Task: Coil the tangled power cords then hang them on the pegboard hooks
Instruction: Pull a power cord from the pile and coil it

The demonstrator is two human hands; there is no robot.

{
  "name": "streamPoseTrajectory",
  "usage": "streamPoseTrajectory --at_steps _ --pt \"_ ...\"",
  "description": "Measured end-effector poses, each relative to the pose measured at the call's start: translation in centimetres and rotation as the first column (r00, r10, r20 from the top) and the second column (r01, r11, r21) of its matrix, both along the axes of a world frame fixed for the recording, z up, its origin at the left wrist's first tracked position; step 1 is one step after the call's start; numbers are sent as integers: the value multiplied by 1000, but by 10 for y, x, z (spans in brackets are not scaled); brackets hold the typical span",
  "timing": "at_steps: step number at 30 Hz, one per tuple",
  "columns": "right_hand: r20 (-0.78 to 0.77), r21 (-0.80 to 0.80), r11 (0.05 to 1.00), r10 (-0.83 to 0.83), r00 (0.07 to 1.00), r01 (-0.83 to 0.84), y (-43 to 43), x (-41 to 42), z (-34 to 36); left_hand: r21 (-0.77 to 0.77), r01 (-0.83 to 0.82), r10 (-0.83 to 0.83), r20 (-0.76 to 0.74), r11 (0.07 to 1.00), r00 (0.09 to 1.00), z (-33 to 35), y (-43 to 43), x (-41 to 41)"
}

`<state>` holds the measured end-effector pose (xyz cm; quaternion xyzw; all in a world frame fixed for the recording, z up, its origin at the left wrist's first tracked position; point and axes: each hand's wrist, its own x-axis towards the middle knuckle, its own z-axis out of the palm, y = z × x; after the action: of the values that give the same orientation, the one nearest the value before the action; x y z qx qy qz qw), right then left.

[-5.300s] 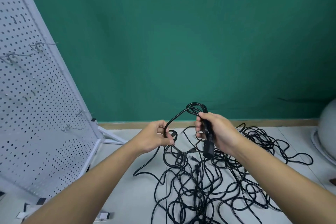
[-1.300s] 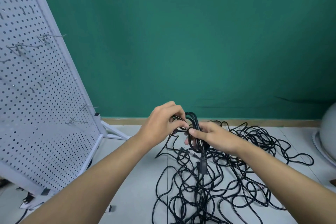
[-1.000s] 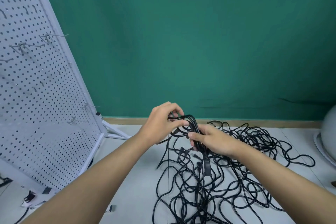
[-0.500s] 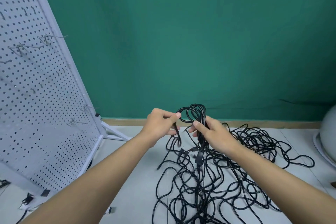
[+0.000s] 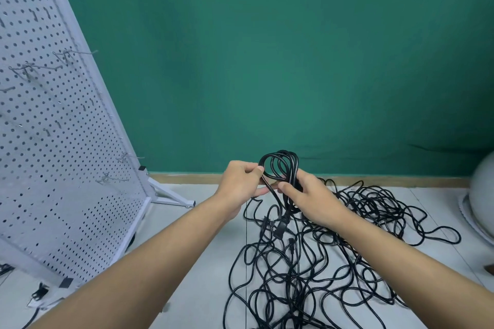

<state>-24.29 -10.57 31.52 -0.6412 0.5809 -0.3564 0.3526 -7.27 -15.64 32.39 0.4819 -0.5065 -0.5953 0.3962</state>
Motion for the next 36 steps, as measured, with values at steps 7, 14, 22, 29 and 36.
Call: streamPoseTrajectory --at_steps 7,14,22,29,36 --pt "316 200 977 2 949 -68 2 0 1 27 -85 87 -102 996 991 -3 -2 0" --pt "166 173 984 10 986 -39 1 -7 7 -174 -14 31 94 985 995 -7 -4 11" --pt "301 136 988 34 953 -78 0 -10 16 -241 150 -111 167 959 980 2 1 14" --pt "649 141 990 -75 757 -22 -3 -15 26 -116 666 -431 678 737 595 -39 2 23" --pt "637 157 984 -164 753 81 -5 -21 26 -172 692 -291 817 701 497 -55 -7 29"
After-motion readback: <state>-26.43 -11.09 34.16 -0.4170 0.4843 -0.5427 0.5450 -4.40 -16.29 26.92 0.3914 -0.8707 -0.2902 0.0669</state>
